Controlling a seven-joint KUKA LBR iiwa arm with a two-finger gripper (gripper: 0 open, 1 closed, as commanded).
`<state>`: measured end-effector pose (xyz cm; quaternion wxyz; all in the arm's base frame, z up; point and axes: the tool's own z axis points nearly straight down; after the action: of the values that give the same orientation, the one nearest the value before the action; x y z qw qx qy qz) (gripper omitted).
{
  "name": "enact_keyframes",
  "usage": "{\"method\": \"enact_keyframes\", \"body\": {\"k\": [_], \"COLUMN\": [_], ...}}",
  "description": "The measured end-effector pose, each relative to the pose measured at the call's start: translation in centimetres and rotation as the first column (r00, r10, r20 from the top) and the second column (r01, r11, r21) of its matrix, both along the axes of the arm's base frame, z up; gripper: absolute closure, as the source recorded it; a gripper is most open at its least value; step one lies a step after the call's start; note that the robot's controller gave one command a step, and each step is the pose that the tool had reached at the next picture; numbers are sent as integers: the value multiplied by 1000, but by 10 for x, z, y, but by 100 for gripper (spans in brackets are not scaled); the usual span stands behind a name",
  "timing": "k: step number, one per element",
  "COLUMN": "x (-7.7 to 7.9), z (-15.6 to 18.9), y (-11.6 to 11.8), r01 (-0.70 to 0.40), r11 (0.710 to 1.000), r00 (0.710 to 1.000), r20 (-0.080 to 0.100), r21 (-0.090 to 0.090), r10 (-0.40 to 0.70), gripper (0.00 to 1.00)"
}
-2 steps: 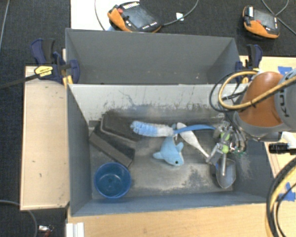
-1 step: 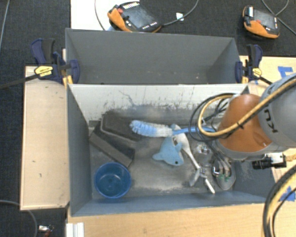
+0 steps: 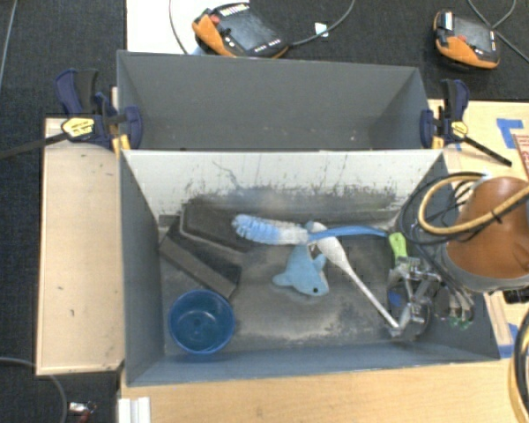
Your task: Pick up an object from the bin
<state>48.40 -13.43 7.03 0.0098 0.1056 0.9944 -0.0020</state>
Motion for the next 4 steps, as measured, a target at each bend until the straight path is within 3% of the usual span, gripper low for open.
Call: {"method": "enact_keyframes", "body": {"k": [1, 2, 3, 4], "x": [5, 5, 2, 4], "z": [0, 0, 28, 59], "y": [105, 104, 104, 103], "r01": [203, 203, 202, 200], "r11": [979, 979, 979, 980], "r00": [979, 979, 979, 980], "r20": [-10, -10, -20, -12], "r21": [13, 13, 11, 12], "r10": [-203, -203, -202, -200], "gripper": [100, 100, 100, 100]}}
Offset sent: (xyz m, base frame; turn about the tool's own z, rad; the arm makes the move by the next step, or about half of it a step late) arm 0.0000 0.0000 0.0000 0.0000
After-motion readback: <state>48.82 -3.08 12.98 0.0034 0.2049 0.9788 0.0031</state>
